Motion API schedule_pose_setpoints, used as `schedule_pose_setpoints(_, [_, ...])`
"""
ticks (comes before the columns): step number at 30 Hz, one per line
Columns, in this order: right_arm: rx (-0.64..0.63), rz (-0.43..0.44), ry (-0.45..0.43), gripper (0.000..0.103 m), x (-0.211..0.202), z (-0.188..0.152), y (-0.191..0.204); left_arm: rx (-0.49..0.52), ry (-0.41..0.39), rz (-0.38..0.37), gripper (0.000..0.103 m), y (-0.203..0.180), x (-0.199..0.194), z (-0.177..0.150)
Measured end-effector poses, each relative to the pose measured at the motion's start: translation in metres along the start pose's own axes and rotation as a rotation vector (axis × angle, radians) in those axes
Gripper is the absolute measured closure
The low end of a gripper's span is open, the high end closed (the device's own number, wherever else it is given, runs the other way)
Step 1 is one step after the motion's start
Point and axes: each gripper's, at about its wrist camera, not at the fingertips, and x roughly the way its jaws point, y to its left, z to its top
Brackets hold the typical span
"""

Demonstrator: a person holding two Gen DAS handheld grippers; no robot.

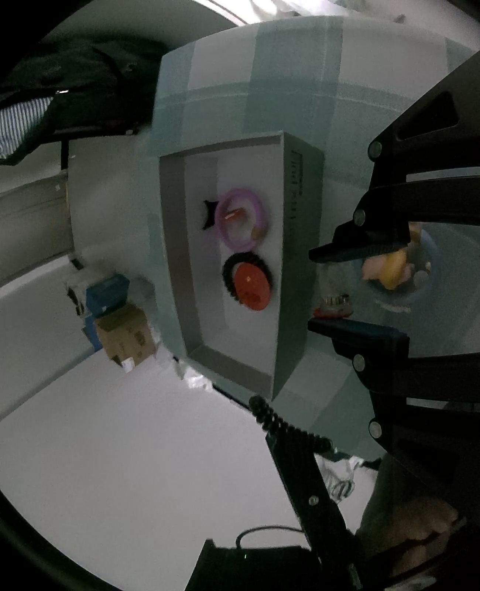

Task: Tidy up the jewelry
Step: 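Carry the bracelet into the box with the left gripper while the right carries its item in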

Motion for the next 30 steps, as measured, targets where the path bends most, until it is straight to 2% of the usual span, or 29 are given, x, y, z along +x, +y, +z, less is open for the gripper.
schedule_pose_setpoints(6, [-0.009,0.055,-0.058,0.075,-0.021,0.004,0.005,0.016,-0.023,-0.019,0.067,-0.007,-0.001,0.004])
schedule_pose_setpoints(14, [-0.020,0.113,-0.158,0.075,-0.045,0.015,0.011,-0.029,-0.045,-0.035,0.067,-0.004,0.002,0.012])
schedule_pose_setpoints(24, [0.039,0.158,-0.193,0.075,-0.040,0.046,-0.002,-0.065,-0.059,-0.033,0.067,-0.004,0.015,0.028])
schedule_pose_setpoints(30, [0.072,0.172,-0.166,0.075,-0.026,0.059,-0.010,-0.062,-0.039,-0.011,0.067,-0.004,0.029,0.036])
